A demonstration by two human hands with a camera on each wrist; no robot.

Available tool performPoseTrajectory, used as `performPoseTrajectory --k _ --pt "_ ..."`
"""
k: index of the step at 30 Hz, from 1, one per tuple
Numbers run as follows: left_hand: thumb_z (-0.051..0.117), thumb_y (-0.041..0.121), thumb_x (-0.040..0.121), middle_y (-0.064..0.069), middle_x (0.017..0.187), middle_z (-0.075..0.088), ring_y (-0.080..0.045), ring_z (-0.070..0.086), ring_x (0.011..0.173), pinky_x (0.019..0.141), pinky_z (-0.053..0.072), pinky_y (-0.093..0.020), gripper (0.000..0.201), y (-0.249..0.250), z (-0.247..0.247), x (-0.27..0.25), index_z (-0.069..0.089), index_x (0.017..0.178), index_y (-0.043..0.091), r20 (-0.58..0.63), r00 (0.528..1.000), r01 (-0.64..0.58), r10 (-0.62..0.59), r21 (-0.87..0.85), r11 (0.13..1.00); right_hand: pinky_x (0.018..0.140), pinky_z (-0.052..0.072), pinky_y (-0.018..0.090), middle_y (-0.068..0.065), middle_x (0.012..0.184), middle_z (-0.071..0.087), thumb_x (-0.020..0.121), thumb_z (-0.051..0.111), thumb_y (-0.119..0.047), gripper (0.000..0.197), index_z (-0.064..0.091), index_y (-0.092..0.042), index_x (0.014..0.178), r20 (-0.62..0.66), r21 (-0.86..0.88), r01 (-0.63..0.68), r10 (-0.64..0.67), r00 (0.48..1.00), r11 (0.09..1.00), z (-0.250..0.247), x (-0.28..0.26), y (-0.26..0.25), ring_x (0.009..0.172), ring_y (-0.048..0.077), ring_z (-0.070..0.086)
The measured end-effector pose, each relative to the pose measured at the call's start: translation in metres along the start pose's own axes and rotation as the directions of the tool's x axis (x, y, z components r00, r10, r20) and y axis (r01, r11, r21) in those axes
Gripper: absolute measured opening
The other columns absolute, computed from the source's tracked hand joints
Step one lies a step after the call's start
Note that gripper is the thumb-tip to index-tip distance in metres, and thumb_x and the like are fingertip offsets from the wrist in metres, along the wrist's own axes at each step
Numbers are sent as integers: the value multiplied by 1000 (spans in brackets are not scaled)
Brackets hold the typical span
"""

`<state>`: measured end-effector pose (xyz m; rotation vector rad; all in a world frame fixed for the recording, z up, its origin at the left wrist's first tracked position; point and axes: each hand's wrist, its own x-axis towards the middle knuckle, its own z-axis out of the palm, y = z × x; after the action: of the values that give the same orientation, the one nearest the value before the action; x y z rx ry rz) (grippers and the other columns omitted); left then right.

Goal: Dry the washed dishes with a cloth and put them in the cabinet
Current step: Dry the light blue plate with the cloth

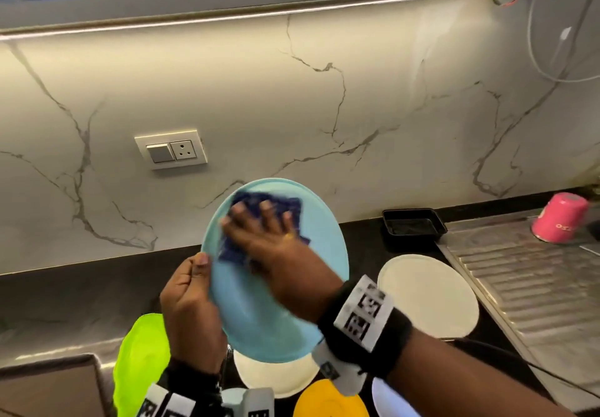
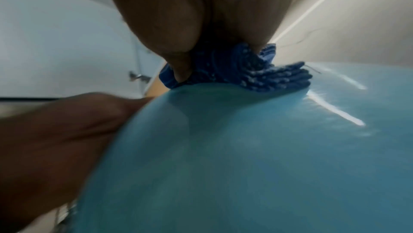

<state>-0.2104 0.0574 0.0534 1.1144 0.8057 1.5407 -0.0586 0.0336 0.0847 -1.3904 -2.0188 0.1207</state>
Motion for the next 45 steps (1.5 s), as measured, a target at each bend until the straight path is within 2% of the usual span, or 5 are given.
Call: performPoseTrajectory --k 17,23,31,38,45 --pt "60 35 97 -21 107 69 -33 61 103 98 51 -47 29 10 10 5 71 99 8 -11 999 33 -35 -159 987 120 -5 46 -15 163 5 100 48 -11 74 6 -35 156 18 -262 199 -201 979 944 5 -25 7 151 22 -1" --pt "49 22 106 -4 82 67 -28 54 87 84 43 -48 40 9 13 -1 73 74 17 -102 993 47 -54 -68 997 122 -4 50 -28 155 -2 102 45 -8 71 5 -40 151 -17 135 -314 319 948 940 -28 -30 83 147 10 -17" --pt "53 29 102 -33 119 65 -43 66 106 97 53 -56 29 5 26 8 72 103 6 -101 988 98 -118 -184 978 120 -6 45 -20 162 1 99 33 -17 68 3 -40 157 128 -290 178 -146 981 940 2 -61 17 152 19 -4" --pt "48 23 107 -4 91 71 -27 61 91 91 48 -49 34 9 34 -3 71 84 14 -104 991 62 -83 -191 980 123 -4 49 -32 151 -2 100 44 -5 72 5 -41 149 -30 99 -350 354 935 932 -41 -53 90 147 9 -16" --pt "53 34 101 -28 121 68 -51 63 113 97 48 -69 42 5 41 1 66 120 0 -150 969 152 -198 -273 950 121 4 48 -19 164 9 97 51 -21 77 6 -39 157 76 -355 161 -143 987 921 10 -95 14 153 19 4"
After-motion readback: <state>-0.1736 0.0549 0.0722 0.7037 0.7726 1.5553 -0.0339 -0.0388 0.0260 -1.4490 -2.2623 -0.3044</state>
